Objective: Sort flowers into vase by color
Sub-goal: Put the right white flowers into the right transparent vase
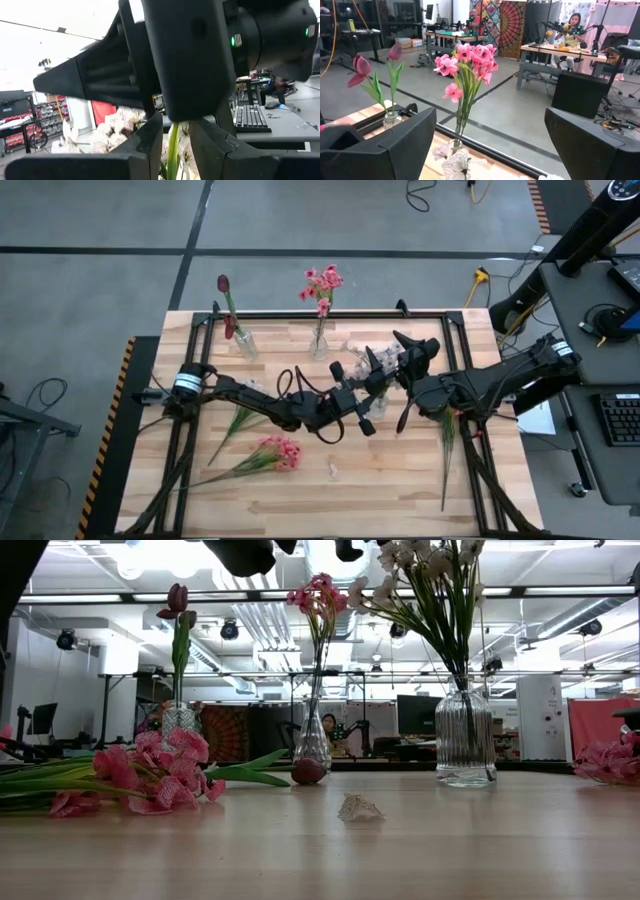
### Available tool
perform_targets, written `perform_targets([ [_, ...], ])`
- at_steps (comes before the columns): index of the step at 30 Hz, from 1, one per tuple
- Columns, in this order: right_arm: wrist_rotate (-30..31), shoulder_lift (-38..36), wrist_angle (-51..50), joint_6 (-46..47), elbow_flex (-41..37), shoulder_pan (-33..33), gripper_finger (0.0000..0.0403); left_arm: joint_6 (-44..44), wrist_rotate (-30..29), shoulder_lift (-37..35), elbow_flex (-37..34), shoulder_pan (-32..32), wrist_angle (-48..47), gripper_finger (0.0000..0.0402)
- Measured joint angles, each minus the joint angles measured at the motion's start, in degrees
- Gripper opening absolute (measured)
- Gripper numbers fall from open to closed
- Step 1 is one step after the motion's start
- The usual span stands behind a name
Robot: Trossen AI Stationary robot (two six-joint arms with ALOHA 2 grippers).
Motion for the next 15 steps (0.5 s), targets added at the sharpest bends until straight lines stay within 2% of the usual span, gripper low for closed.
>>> perform_targets([
  [8, 0.04, 0.00, 0.17, 0.07, -0.19, 0.00, 0.0366, 2.99, 1.81, -0.09, 0.00, 0.09, 1.34, 0.0072],
  [13, -0.34, -0.01, 0.20, 0.20, -0.19, 0.03, 0.0366, 4.26, 5.83, -0.09, -0.01, 0.15, 1.45, 0.0014],
  [15, -0.39, -0.01, 0.22, 0.21, -0.20, 0.04, 0.0366, 4.48, 5.96, -0.09, -0.02, 0.13, 1.80, 0.0006],
])
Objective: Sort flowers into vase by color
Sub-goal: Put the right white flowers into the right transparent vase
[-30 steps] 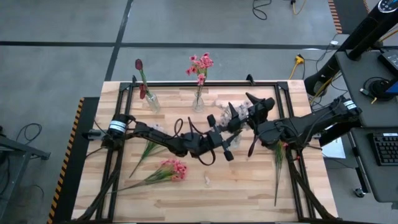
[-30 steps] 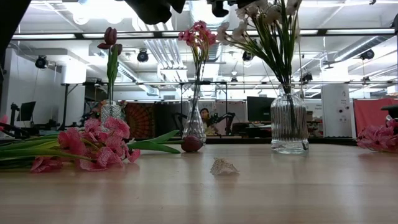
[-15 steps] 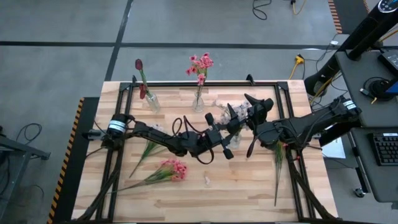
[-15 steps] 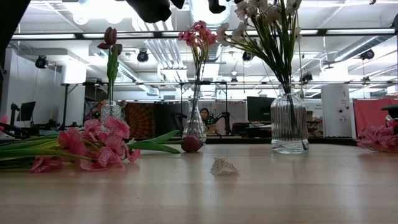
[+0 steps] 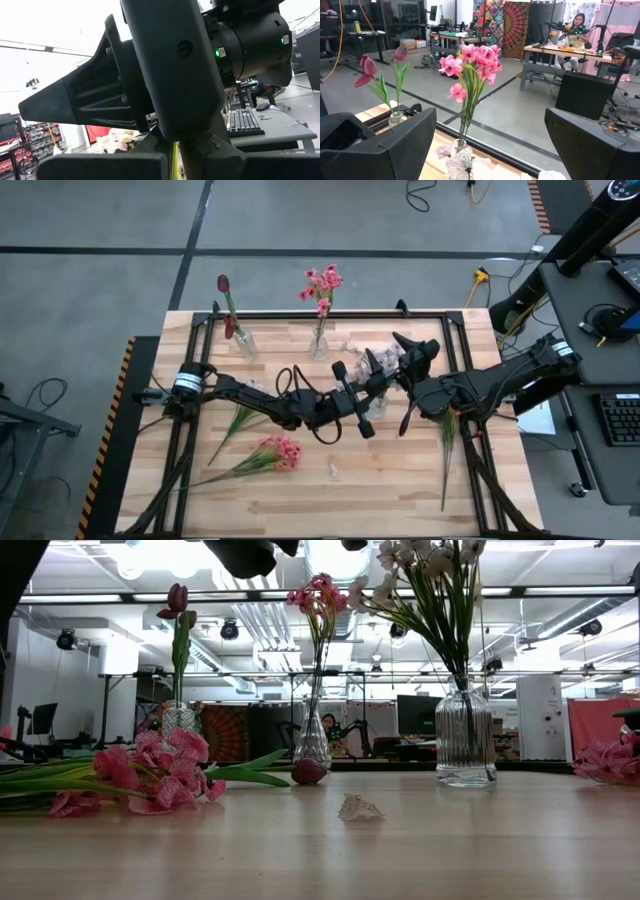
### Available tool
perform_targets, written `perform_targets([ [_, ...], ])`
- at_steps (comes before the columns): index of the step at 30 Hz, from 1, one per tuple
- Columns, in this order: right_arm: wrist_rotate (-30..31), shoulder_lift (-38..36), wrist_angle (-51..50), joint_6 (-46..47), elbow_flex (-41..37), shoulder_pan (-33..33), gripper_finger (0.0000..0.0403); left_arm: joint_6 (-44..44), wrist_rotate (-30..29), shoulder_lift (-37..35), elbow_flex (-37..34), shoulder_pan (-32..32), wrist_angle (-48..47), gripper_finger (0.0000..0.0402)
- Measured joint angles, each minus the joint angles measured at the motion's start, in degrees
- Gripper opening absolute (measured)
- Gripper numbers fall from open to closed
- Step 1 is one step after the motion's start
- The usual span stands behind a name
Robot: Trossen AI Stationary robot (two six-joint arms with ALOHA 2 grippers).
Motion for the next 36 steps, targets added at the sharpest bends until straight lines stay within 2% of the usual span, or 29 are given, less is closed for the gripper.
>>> perform_targets([
  [25, 0.52, 0.01, 2.37, 2.63, -0.11, -0.86, 0.0366, -0.58, 0.83, -0.13, 0.04, 0.00, -2.17, 0.0000],
  [36, 2.32, -0.01, 2.85, 1.78, -0.09, -2.47, 0.0366, -1.20, 1.38, 0.07, -0.01, -0.22, -6.39, 0.0000],
])
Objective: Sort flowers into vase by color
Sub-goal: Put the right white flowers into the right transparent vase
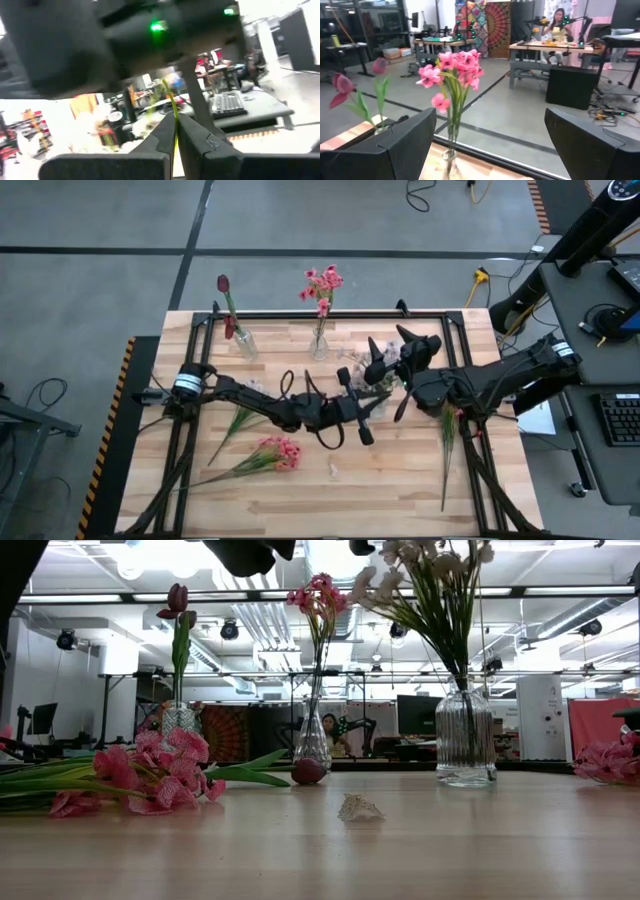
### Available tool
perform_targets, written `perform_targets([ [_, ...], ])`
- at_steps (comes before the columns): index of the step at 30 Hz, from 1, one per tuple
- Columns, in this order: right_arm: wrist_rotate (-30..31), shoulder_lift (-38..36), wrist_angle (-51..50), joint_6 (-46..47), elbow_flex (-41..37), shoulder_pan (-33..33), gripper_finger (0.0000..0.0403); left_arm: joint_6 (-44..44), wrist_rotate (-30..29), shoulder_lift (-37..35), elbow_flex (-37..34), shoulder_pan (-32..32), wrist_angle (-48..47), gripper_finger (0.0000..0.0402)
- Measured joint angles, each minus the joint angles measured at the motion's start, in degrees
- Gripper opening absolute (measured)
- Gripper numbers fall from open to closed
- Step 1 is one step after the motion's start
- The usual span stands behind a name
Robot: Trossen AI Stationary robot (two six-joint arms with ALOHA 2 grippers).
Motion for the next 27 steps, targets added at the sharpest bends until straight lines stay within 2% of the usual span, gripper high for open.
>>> perform_targets([
  [5, -0.07, 0.00, -0.22, -0.30, 0.00, -0.31, 0.0366, -0.96, 0.52, -0.02, 0.01, 0.03, 0.34, 0.0000],
  [17, -0.29, 0.00, -0.33, -1.13, 0.02, -0.24, 0.0366, -1.22, -5.88, -0.02, 0.01, 0.05, 2.06, 0.0004],
  [27, -0.31, -0.22, -0.33, -2.49, 0.34, -0.24, 0.0366, -0.76, -5.91, -0.02, 0.01, -0.22, 2.30, 0.0073],
])
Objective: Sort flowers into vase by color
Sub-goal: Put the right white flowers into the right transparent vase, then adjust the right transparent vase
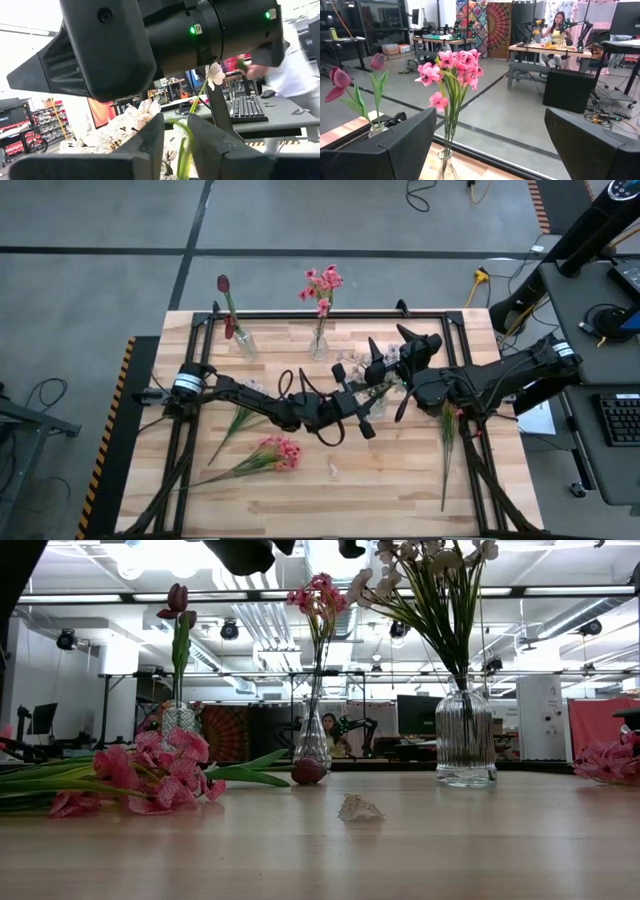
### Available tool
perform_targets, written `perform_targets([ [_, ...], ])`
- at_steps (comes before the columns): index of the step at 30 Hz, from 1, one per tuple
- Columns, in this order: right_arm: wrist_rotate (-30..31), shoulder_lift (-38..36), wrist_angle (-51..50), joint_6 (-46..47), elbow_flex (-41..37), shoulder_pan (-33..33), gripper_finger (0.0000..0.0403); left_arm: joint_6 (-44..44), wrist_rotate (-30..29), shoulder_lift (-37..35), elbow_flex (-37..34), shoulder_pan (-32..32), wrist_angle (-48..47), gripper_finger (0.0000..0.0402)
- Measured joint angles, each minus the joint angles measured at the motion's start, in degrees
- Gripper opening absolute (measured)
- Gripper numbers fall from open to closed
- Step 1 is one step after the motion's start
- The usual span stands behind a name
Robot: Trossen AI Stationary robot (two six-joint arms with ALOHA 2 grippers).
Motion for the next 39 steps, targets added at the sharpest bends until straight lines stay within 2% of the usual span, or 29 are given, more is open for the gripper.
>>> perform_targets([
  [9, -0.02, -0.07, 0.02, -3.91, 2.45, 0.00, 0.0366, 0.02, -0.31, 0.00, 0.00, -0.75, 0.00, 0.0141],
  [22, -0.05, -0.13, -0.01, -9.85, 4.24, 0.00, 0.0366, 4.70, -6.75, -1.27, 0.04, -2.93, -0.35, 0.0218],
  [27, -0.07, -0.15, 0.05, -11.72, 5.38, 0.00, 0.0366, 7.19, -10.33, -1.86, 0.04, -3.87, -1.04, 0.0240],
  [31, -0.03, -0.15, 0.05, -12.20, 5.63, 0.00, 0.0366, 7.56, -13.59, -2.96, 0.07, -4.32, -5.62, 0.0252],
  [39, -0.09, -0.15, 0.05, -17.47, 8.40, 0.02, 0.0366, 9.35, -14.15, -6.00, -0.06, -5.44, -9.89, 0.0261],
])
